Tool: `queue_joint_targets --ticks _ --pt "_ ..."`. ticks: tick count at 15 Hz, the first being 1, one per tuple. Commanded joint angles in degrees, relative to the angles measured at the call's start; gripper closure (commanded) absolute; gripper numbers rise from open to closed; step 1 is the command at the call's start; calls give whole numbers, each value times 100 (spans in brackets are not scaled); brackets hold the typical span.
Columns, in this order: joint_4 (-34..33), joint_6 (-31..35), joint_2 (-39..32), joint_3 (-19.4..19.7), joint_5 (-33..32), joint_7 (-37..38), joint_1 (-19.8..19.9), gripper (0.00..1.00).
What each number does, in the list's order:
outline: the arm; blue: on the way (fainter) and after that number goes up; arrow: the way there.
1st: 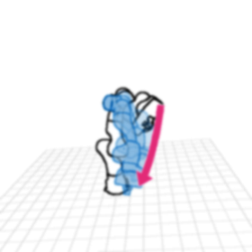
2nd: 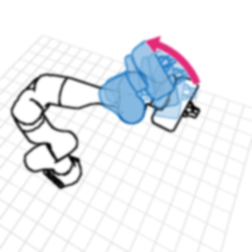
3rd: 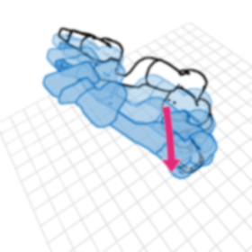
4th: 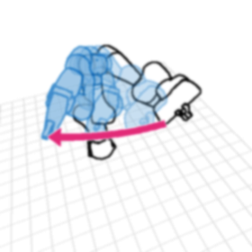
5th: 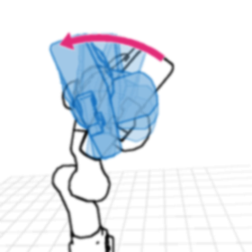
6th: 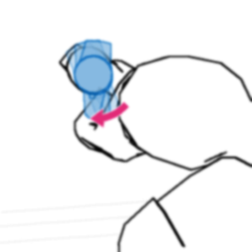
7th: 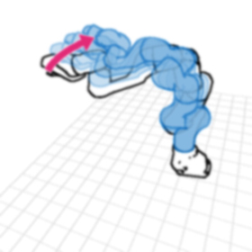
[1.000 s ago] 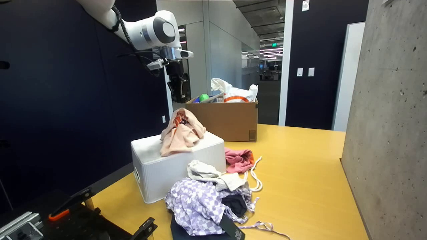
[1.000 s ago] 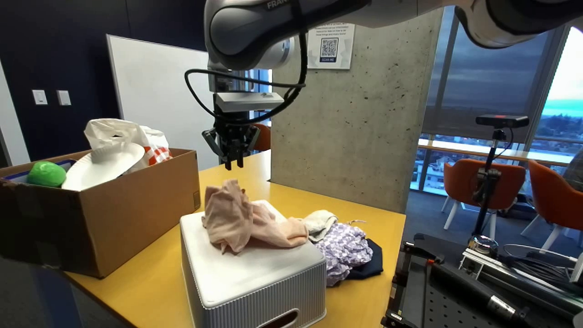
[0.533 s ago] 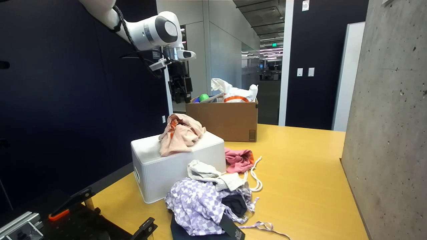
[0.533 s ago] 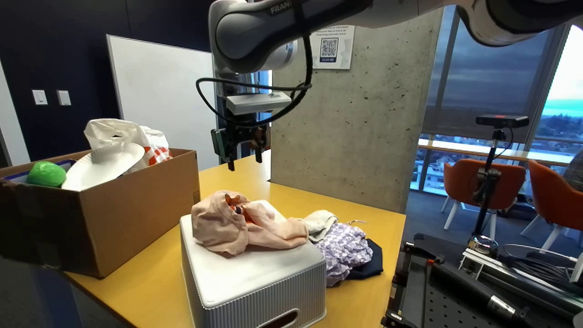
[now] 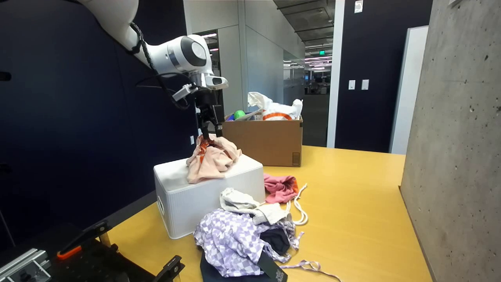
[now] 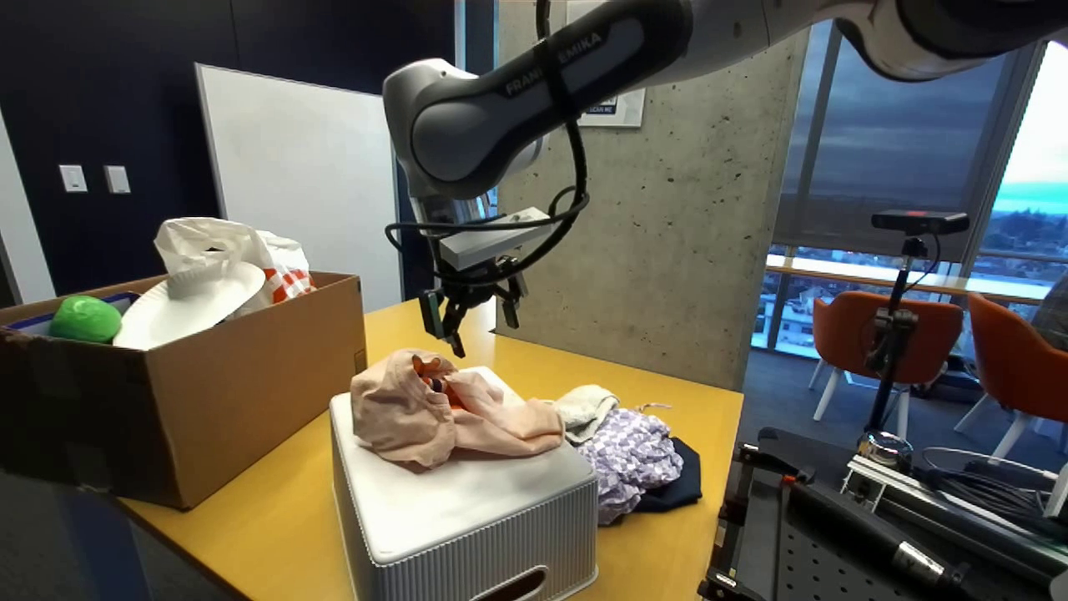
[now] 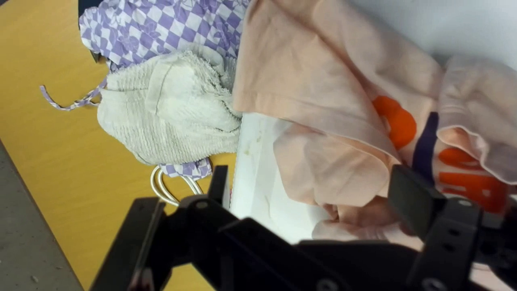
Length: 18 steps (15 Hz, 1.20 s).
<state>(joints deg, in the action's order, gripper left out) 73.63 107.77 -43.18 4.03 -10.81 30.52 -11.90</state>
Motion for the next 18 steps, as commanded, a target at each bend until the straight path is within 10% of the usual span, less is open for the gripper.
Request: queue_joint_targets --ticks 1,18 --pt "-71 98 -173 130 -189 53 -101 0" --pt "-1548 -3 -1339 169 -330 -36 -331 0"
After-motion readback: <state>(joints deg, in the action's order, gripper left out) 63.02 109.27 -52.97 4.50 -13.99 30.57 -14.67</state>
